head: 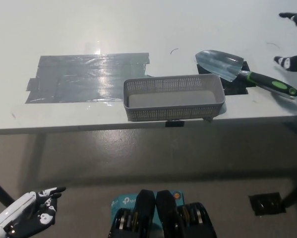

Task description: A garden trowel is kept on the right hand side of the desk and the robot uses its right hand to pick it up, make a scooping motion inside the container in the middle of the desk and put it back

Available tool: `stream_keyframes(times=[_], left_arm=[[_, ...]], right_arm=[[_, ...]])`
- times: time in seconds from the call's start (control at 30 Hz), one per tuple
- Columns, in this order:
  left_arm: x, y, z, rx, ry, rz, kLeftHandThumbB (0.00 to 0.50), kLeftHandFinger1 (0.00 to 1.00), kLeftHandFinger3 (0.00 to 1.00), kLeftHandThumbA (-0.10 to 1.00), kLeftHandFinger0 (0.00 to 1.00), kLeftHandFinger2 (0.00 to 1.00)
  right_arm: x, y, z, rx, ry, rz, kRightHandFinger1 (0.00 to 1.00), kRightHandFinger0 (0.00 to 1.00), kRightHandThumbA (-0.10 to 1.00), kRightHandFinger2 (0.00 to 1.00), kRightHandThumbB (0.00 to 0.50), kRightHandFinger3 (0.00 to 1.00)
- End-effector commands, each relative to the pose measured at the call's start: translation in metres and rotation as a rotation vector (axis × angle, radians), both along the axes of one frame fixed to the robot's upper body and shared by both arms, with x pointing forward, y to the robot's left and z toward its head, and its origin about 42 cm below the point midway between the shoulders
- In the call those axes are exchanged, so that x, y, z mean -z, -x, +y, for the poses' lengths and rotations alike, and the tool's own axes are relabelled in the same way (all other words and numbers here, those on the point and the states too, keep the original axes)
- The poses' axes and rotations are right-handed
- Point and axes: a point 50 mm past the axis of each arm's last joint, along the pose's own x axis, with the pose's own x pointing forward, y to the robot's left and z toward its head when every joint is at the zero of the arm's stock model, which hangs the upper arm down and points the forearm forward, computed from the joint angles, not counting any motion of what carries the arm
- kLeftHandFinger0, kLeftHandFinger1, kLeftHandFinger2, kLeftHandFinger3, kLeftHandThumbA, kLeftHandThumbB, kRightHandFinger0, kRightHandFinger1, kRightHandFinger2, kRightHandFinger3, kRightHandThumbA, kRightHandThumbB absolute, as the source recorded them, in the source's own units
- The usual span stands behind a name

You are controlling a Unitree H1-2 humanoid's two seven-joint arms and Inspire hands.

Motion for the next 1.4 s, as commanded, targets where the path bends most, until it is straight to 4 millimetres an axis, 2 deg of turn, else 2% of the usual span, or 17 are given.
stream_keyframes(times=[0.0,0.1,0.27,0.37,0.4,0.5,0.63,0.8,0.93,1.03,1.07,1.17,1.37], left_arm=[[-0.012,0.000,0.002,0.029,-0.009,-0.024,0.315,1.00,1.00,0.27,1.00,1.00],[-0.013,0.001,0.002,0.027,-0.021,-0.013,0.328,1.00,1.00,0.30,1.00,1.00],[-0.018,-0.001,0.002,0.025,-0.038,-0.010,0.329,1.00,1.00,0.31,1.00,1.00],[-0.016,-0.002,0.002,0.030,-0.020,-0.015,0.328,1.00,1.00,0.29,1.00,1.00],[-0.017,-0.002,0.002,0.038,-0.034,-0.022,0.323,1.00,1.00,0.32,1.00,1.00],[-0.016,-0.001,0.001,0.043,-0.037,-0.021,0.330,1.00,1.00,0.35,1.00,1.00],[-0.016,-0.001,0.001,0.045,-0.027,-0.012,0.322,1.00,1.00,0.33,1.00,1.00],[-0.016,0.001,0.001,0.056,-0.034,-0.008,0.325,1.00,1.00,0.35,1.00,1.00],[-0.017,-0.001,-0.001,0.063,-0.035,0.005,0.345,1.00,1.00,0.38,1.00,1.00],[-0.017,-0.001,-0.002,0.059,-0.024,0.016,0.366,1.00,1.00,0.40,1.00,1.00],[-0.017,-0.001,-0.003,0.070,-0.035,0.003,0.348,1.00,1.00,0.39,1.00,1.00],[-0.016,-0.001,-0.004,0.065,-0.009,0.020,0.345,1.00,1.00,0.37,1.00,1.00],[-0.017,-0.002,-0.004,0.075,-0.004,0.015,0.359,1.00,1.00,0.44,1.00,1.00]], right_arm=[[-0.017,-0.023,0.005,-0.015,-0.002,-0.025,1.00,1.00,0.73,1.00,0.500,1.00],[-0.009,-0.027,0.011,-0.048,0.017,-0.015,1.00,1.00,0.73,1.00,0.500,1.00],[-0.008,-0.036,0.018,-0.060,0.056,-0.001,1.00,1.00,0.72,1.00,0.500,1.00],[-0.002,-0.040,0.017,-0.032,0.043,0.036,1.00,1.00,0.70,1.00,0.500,1.00],[0.000,-0.042,0.017,-0.027,0.052,0.051,1.00,1.00,0.71,1.00,0.500,1.00],[0.011,-0.046,0.012,-0.020,0.092,0.080,1.00,1.00,0.71,1.00,0.500,1.00],[0.020,-0.053,0.002,-0.003,0.166,0.108,1.00,1.00,0.69,1.00,0.500,1.00],[0.025,-0.059,-0.011,0.013,0.198,0.113,1.00,1.00,0.62,1.00,0.500,1.00],[0.020,-0.063,-0.010,0.016,0.217,0.112,1.00,1.00,0.61,1.00,0.500,1.00],[0.022,-0.066,0.004,-0.005,0.237,0.127,1.00,1.00,0.62,1.00,0.500,1.00],[0.025,-0.066,0.014,-0.038,0.238,0.118,1.00,1.00,0.59,1.00,0.500,1.00],[0.029,-0.065,0.025,-0.078,0.252,0.133,1.00,1.00,0.59,1.00,0.500,1.00],[0.029,-0.068,0.032,-0.091,0.277,0.139,1.00,1.00,0.58,1.00,0.497,1.00]])
